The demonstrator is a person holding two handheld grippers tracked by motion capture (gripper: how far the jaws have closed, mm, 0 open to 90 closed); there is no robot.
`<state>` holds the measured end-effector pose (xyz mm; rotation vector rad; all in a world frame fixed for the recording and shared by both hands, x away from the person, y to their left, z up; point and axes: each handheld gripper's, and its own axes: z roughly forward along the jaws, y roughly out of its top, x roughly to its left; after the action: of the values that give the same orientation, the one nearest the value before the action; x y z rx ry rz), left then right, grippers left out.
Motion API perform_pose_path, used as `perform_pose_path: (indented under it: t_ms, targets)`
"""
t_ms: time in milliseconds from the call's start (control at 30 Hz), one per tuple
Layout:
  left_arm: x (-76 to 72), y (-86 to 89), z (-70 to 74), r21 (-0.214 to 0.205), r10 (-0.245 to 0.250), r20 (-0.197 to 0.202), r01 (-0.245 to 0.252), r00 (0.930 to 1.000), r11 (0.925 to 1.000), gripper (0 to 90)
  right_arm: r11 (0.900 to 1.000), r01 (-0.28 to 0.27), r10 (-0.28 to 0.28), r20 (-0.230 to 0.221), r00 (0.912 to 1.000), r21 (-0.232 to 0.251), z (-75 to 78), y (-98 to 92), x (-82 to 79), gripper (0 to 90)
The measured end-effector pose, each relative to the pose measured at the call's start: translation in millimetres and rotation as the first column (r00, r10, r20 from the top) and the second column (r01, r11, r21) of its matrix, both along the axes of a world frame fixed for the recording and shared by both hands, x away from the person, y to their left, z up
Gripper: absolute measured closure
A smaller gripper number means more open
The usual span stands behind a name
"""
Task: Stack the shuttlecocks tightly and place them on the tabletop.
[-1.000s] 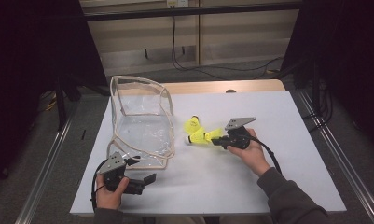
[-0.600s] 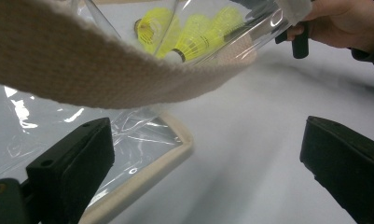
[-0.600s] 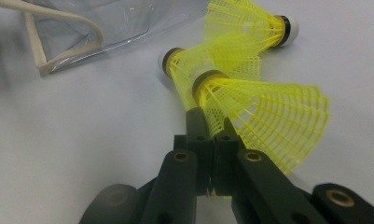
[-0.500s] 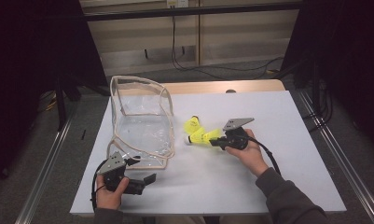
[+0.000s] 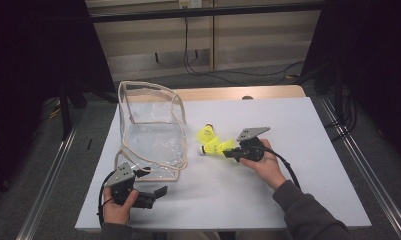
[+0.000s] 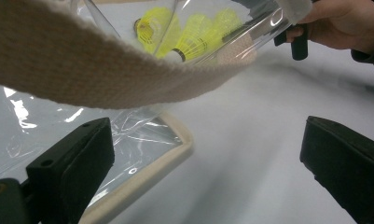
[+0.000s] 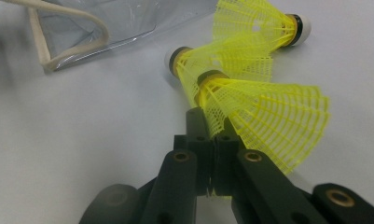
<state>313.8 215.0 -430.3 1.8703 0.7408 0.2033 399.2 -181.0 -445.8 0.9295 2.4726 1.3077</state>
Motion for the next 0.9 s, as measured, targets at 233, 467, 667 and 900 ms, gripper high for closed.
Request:
perform_pose_path:
  t_ms: [233,467,667,900]
  targets:
    - [-0.1,-0.5,-0.2,-0.002,0.001,-0.003,-0.001,1.0,1.0,2.9,0.9999,-0.012,0.012,0.002,0.9999,-0.003,0.7,2.7,-1.0,89.1]
    - [0.0,-0.3,-0.1,0.001,0.001,0.0,-0.001,1.0,1.0,2.9,0.9998,-0.019,0.019,0.002,0.9998,-0.005,0.6,5.7,-1.1,89.0]
    - [0.0,-0.3,-0.1,0.0,0.0,-0.001,0.0,1.0,1.0,2.9,0.9998,-0.021,0.021,0.002,0.9998,-0.004,0.6,7.4,-0.7,89.0]
    - [-0.1,-0.5,-0.2,-0.001,0.001,-0.002,-0.001,1.0,1.0,2.9,0.9996,-0.026,0.026,0.002,0.9997,-0.006,0.3,9.2,-0.5,88.9]
